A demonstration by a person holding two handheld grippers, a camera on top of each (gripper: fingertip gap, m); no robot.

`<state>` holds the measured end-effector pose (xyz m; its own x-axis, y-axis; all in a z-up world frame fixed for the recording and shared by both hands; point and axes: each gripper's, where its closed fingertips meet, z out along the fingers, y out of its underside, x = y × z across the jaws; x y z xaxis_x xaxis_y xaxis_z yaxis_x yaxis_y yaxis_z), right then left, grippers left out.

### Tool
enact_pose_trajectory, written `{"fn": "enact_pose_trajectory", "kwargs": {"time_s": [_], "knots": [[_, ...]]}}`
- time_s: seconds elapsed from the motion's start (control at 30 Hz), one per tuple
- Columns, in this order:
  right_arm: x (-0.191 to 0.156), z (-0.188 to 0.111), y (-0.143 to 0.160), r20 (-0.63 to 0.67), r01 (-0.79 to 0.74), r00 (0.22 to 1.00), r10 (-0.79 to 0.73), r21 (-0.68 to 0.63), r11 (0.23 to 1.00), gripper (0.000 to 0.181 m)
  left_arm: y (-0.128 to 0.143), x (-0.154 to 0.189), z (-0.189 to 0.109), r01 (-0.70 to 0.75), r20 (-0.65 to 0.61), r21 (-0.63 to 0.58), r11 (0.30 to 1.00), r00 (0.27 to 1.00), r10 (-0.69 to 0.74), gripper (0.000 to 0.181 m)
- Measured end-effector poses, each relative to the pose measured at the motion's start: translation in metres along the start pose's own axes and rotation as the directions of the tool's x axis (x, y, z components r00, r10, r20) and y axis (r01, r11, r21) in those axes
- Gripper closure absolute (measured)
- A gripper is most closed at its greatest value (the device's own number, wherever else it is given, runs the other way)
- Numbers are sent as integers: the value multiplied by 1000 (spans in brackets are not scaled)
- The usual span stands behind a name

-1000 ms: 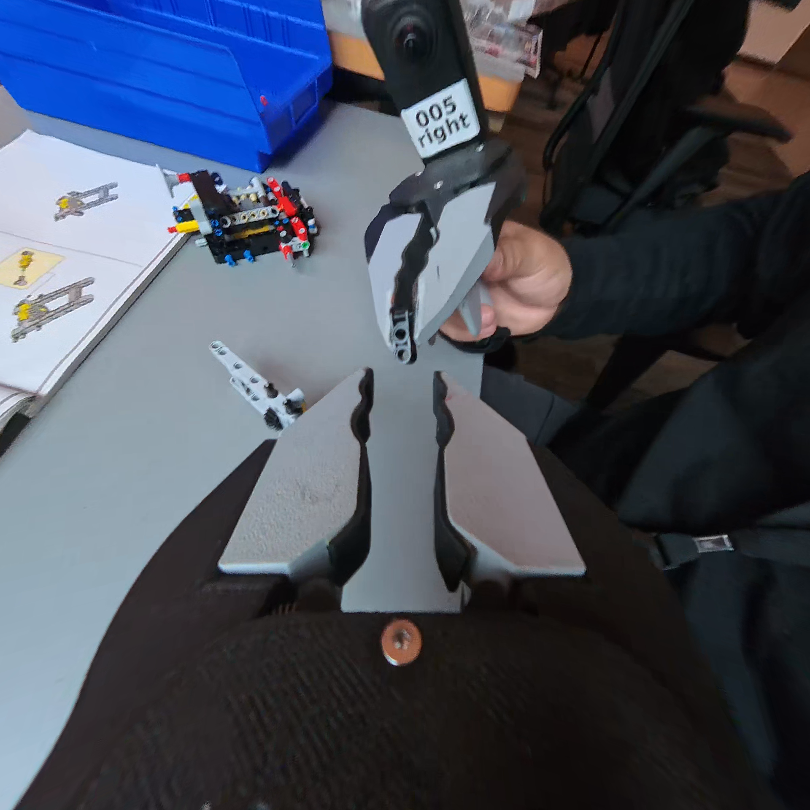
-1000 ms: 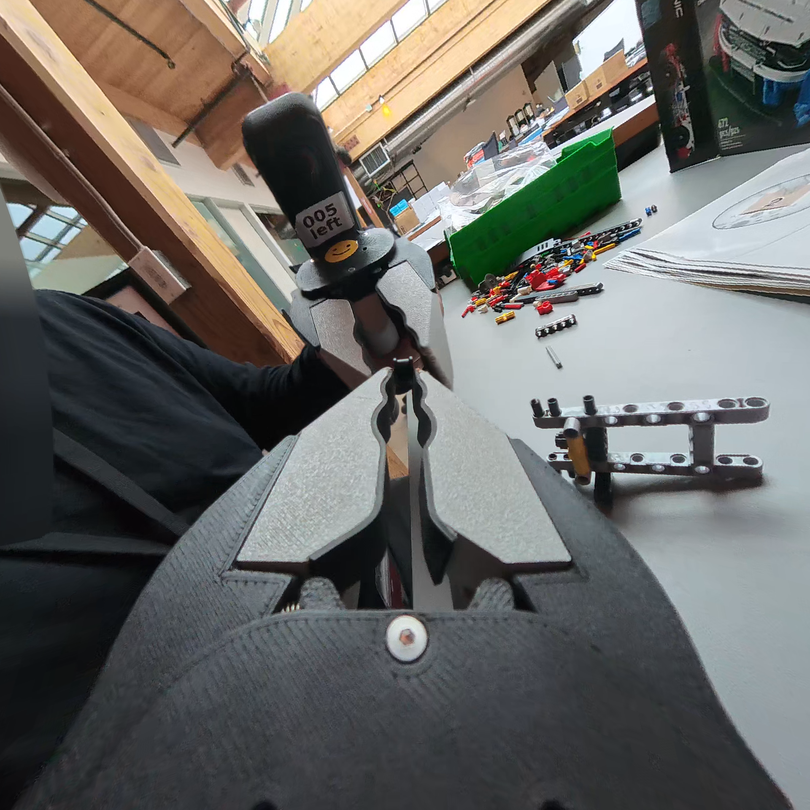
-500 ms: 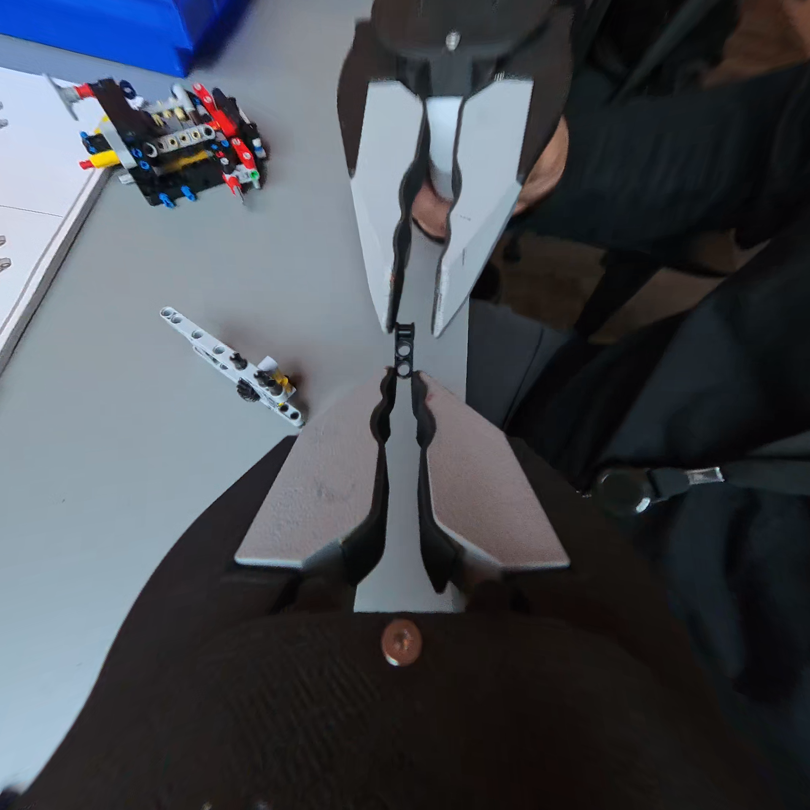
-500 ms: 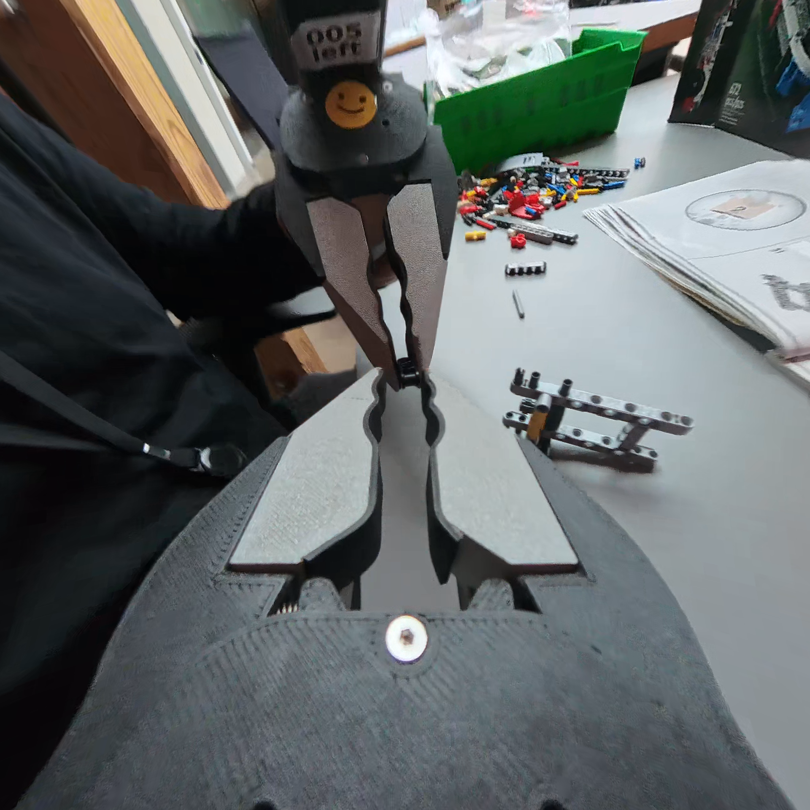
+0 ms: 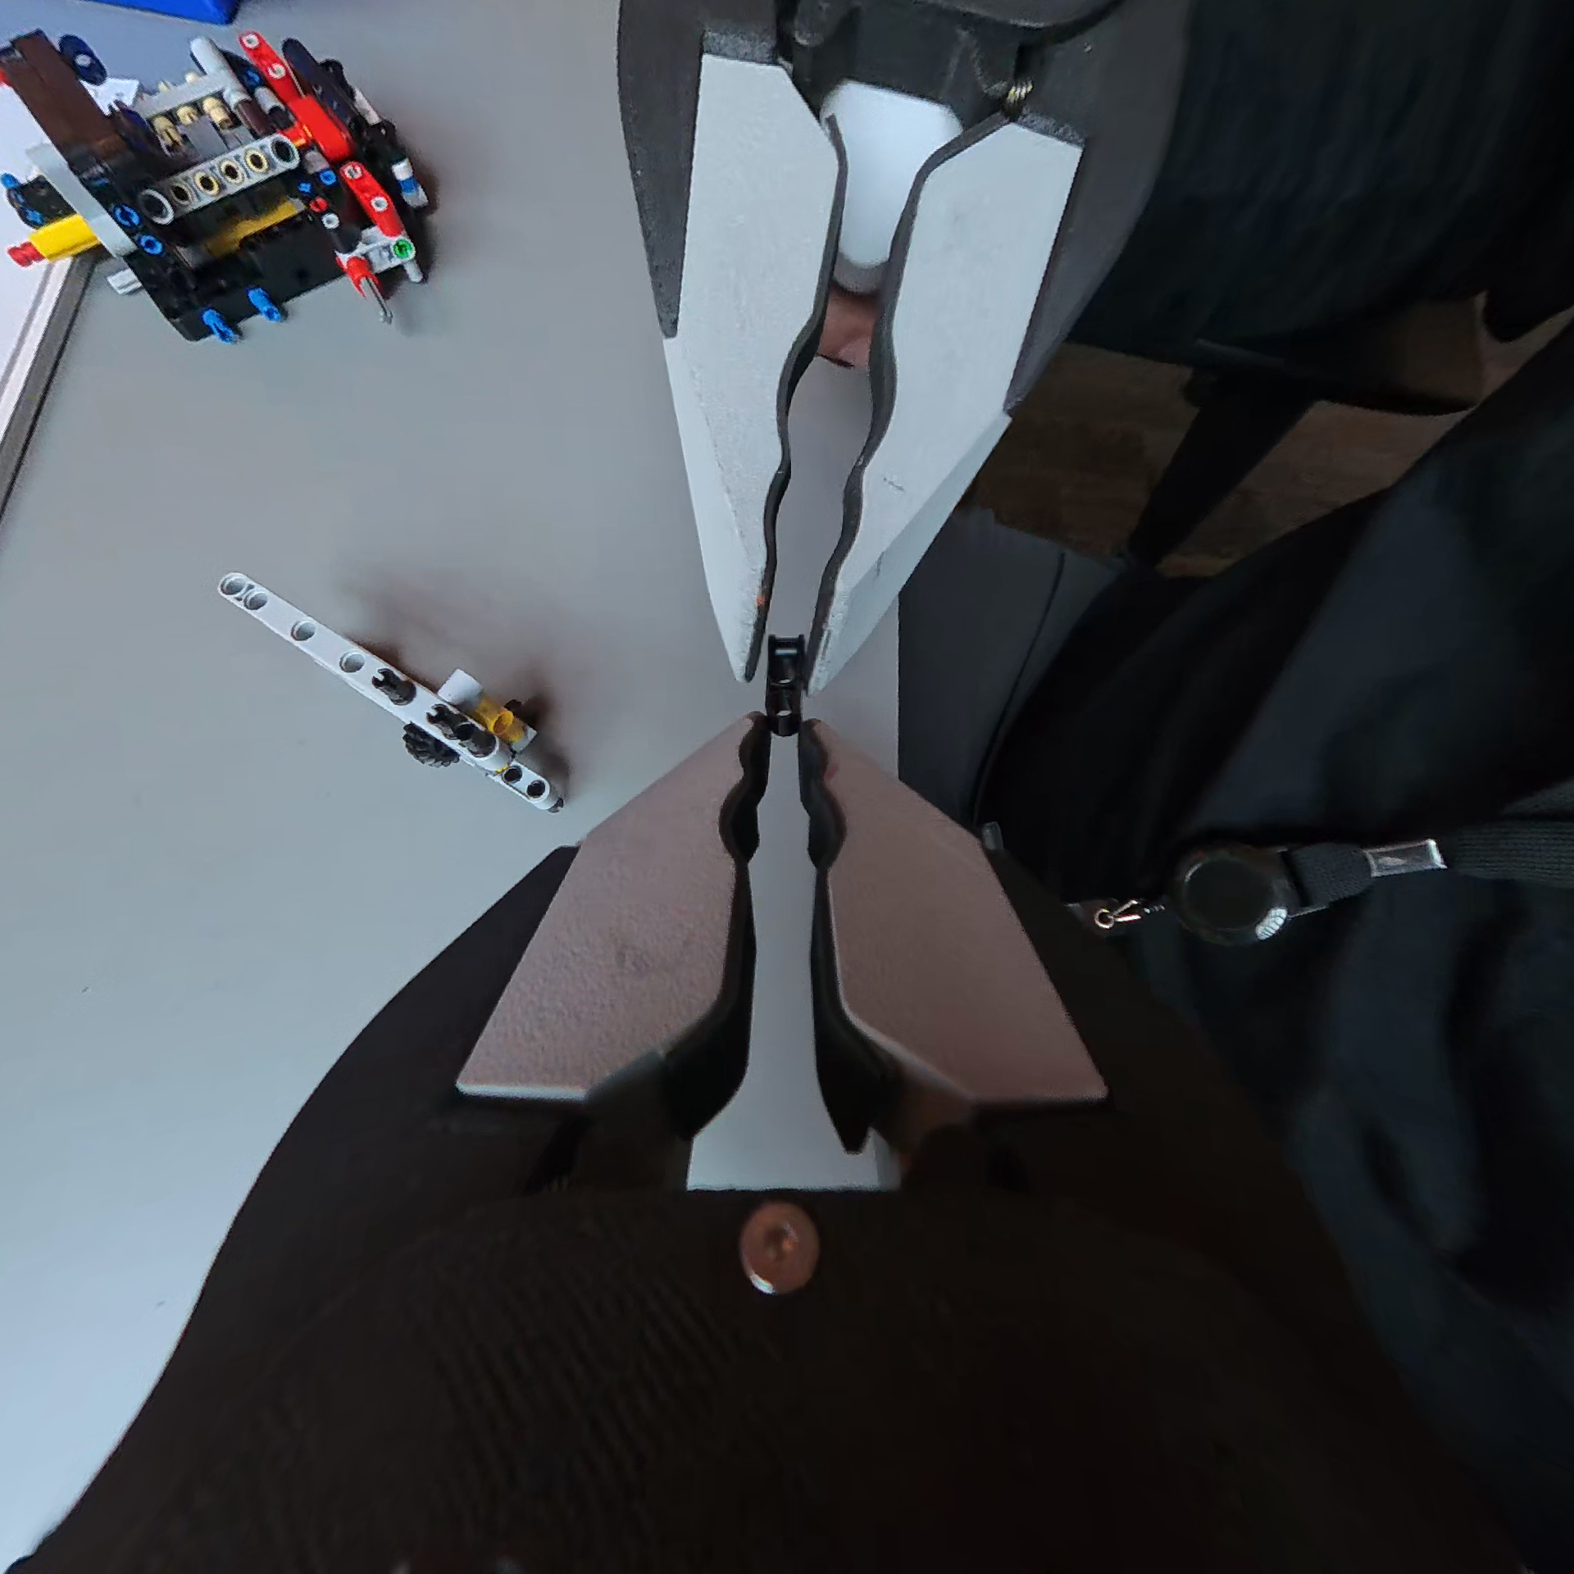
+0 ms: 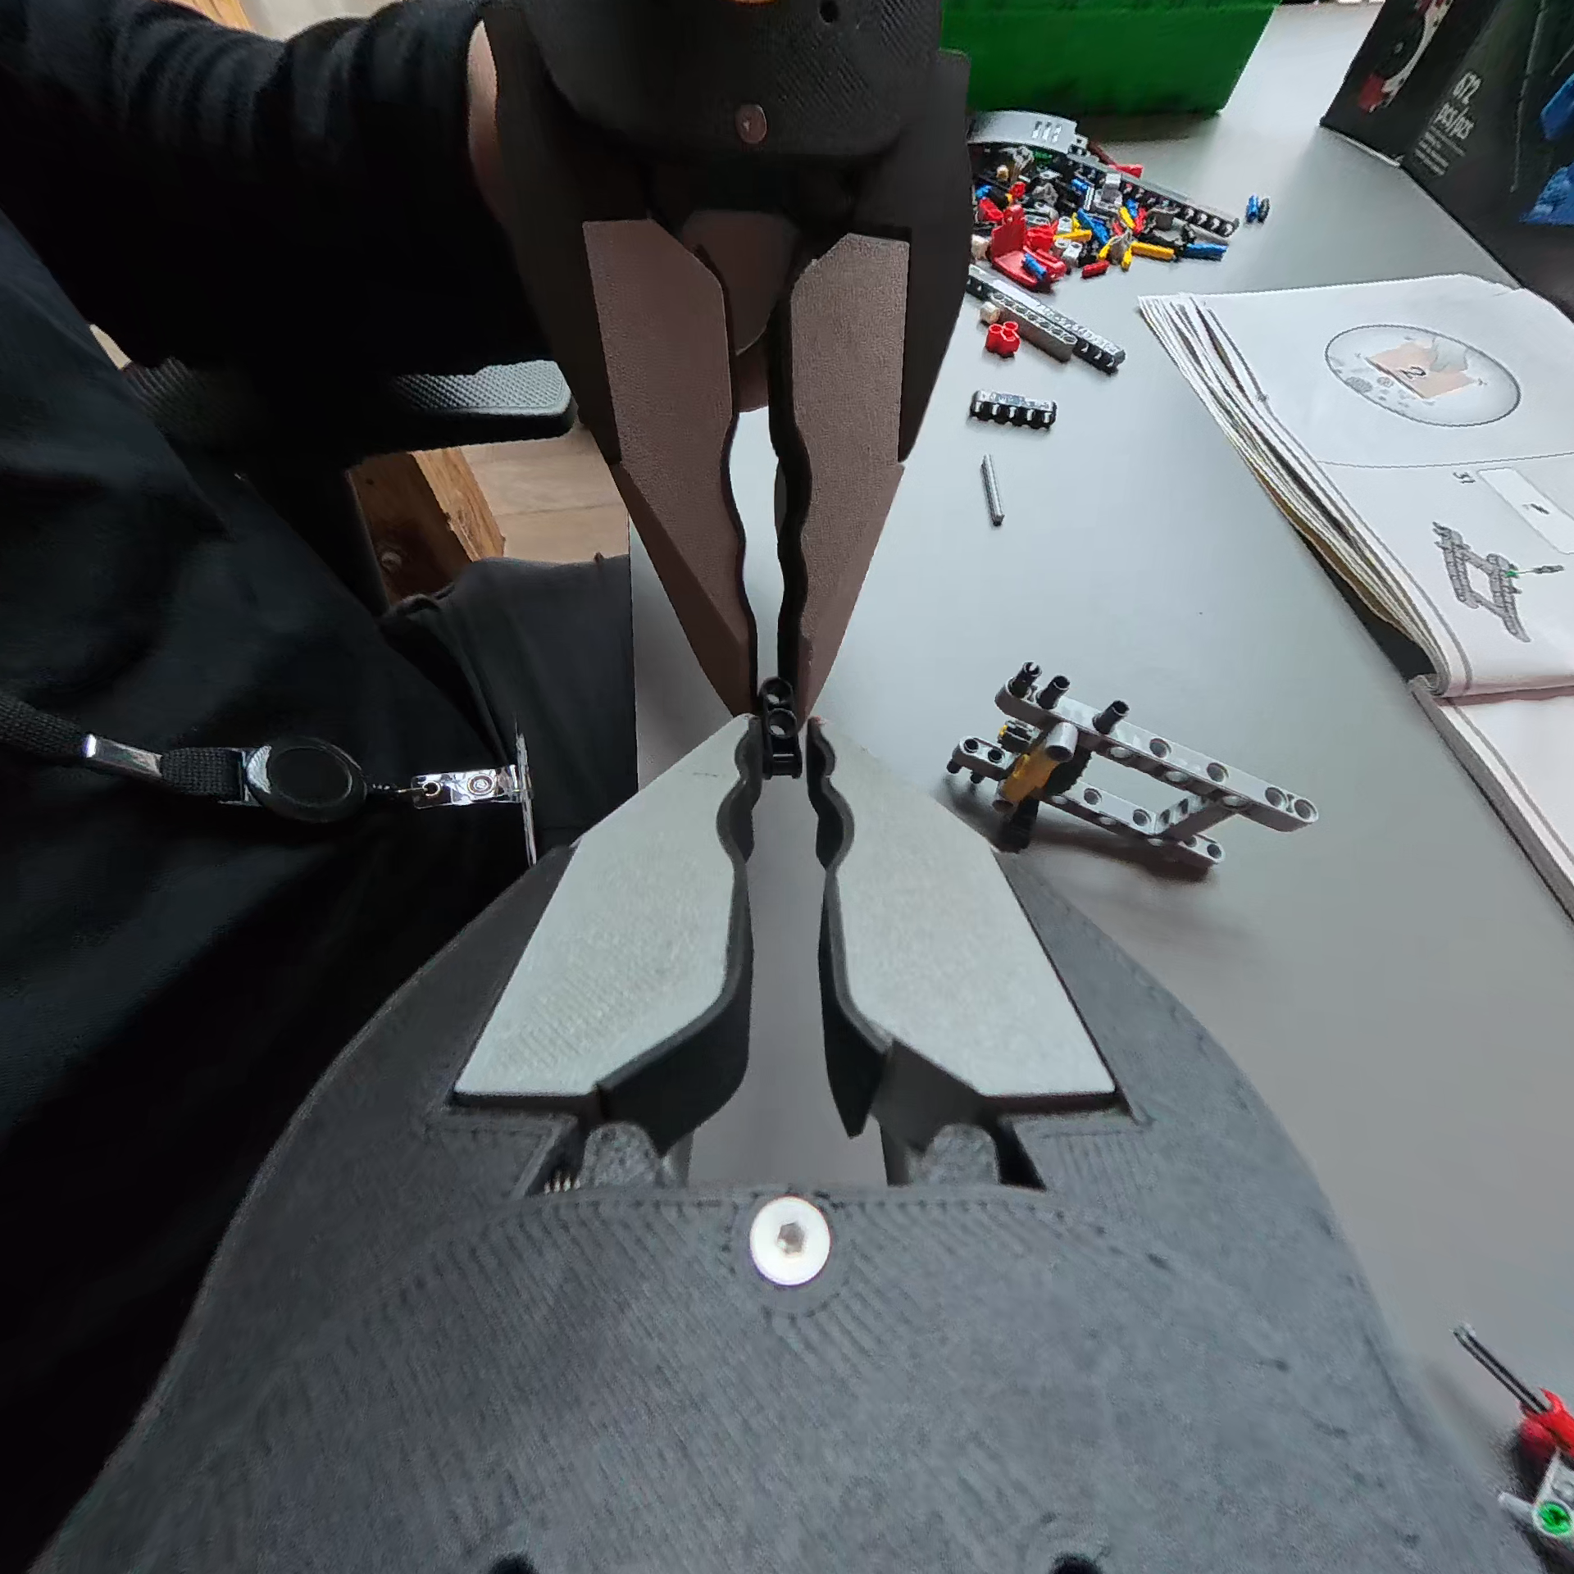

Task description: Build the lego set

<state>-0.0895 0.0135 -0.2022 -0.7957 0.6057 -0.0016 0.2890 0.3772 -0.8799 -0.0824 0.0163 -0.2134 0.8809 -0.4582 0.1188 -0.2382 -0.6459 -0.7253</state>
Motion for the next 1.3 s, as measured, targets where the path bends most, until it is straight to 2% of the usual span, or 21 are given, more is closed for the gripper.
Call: {"fn": "enact_pose_trajectory", "kwargs": {"time_s": [0.2,0.37,0.6,0.77,1.03,1.23,1.3], "knots": [[-2,2,1,-21,52,998,-52,-13,999,176,1,0,0,-2,-14,2,1000,1000,2,177],[-7,-1,-4,4,37,999,-37,53,998,177,2,6,2,14,-65,36,999,998,-11,177],[-4,3,2,-12,31,999,-30,28,999,177,5,3,6,39,-73,30,999,997,-37,177],[0,-1,1,-24,24,999,-23,44,999,177,-1,0,4,38,-62,76,996,998,-33,177],[-2,-5,-1,-104,156,982,-155,-6,988,177,-10,3,0,-14,-51,134,991,998,22,177],[-2,-11,-10,-228,316,916,-329,-92,944,177,-17,3,-6,-167,42,205,965,986,162,177],[-3,-10,-10,-238,342,901,-363,-126,931,177,-17,4,-7,-156,33,210,965,988,152,177]]}}
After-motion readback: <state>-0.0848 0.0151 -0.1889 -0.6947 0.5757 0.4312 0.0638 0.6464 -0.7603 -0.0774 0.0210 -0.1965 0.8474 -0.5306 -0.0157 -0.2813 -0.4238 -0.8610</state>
